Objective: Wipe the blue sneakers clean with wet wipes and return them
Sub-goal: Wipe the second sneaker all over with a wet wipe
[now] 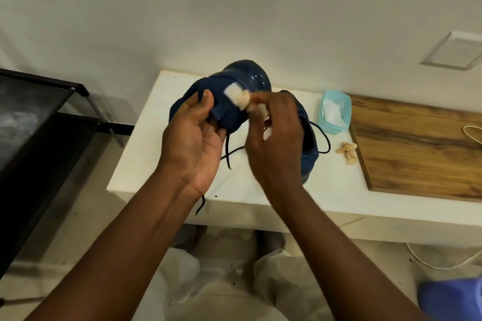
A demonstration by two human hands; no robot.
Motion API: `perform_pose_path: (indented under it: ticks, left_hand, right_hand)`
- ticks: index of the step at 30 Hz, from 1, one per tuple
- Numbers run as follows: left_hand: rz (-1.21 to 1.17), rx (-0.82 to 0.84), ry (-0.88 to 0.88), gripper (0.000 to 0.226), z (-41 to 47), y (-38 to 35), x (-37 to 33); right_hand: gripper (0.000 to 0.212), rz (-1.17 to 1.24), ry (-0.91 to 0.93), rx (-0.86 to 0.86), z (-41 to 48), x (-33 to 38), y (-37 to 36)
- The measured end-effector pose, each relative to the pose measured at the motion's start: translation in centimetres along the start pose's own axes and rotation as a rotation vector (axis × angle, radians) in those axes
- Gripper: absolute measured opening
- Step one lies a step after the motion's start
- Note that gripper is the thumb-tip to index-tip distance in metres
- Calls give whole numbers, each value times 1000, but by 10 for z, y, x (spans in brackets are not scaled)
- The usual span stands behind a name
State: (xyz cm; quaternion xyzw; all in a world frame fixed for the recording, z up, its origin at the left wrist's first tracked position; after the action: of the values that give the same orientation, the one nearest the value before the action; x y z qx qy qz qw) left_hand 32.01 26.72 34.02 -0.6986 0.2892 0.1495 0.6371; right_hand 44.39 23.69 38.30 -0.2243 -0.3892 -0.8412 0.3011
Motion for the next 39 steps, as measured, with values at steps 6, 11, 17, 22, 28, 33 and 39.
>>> perform_pose_path:
  ticks: [6,11,17,22,28,33,39]
  left_hand:
    - [104,135,-18,39,-8,-18,-9]
    - [113,122,-27,63,-16,-33,-15]
    - [29,11,-45,51,-13,-25,-16]
    - [188,-16,-84,32,-13,-28,-22]
    - [729,-16,-110,30,-9,-24,-37]
    - [793,-19,-135,30,-11,-24,-34]
    - [486,-126,-202,21,-13,-7,-54]
  right_hand:
    - [5,60,58,-6,-2,-2,13]
    - [12,111,138,-79,7,30,24]
    - [24,8,195,-21,-3,8,21]
    - [24,101,152,-55,4,13,13]
    - [14,37,198,37,-6,2,-2]
    - [13,125,115,-143,11,2,16]
    - [6,-111,201,142,-22,2,-16]
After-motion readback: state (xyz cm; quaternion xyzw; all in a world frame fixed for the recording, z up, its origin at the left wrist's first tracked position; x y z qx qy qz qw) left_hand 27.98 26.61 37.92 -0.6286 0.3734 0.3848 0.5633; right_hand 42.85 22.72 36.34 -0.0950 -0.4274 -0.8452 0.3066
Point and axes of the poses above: each hand's wrist, its own z-axis towards the middle knuckle, its own y-axis out of the back of the hand, x = y × z, the point moved 7 cm from there along z, towards the middle knuckle, and after that the axes turned 5 degrees about x, right-handed, at the moved point
